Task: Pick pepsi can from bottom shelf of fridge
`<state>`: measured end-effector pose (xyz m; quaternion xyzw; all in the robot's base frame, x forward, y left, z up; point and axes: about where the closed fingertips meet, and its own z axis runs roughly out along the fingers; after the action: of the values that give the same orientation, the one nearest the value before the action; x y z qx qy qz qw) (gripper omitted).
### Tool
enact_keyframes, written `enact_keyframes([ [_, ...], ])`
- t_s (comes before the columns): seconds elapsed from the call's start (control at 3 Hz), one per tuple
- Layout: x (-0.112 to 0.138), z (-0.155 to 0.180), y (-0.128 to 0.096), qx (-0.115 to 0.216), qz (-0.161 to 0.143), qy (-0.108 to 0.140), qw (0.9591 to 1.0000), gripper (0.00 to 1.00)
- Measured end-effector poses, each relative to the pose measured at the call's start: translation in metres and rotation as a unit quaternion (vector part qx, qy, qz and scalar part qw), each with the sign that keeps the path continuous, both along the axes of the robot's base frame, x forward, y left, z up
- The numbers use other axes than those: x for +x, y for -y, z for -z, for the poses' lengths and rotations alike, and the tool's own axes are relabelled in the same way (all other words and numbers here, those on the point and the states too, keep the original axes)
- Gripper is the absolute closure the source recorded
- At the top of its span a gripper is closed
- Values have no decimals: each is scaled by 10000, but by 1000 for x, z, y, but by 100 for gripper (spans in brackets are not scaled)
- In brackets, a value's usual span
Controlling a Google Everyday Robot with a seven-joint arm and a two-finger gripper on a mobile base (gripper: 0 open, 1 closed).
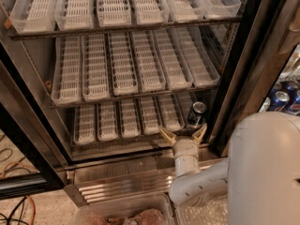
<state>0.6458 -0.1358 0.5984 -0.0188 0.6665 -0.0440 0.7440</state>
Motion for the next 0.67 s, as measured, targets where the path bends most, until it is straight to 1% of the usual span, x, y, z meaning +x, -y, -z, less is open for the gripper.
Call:
enact_keyframes([
  [0.33,7,-2,4,48,47,29,10000,0],
  [0.67,25,-4,-1,194,-5,84,9998,0],
])
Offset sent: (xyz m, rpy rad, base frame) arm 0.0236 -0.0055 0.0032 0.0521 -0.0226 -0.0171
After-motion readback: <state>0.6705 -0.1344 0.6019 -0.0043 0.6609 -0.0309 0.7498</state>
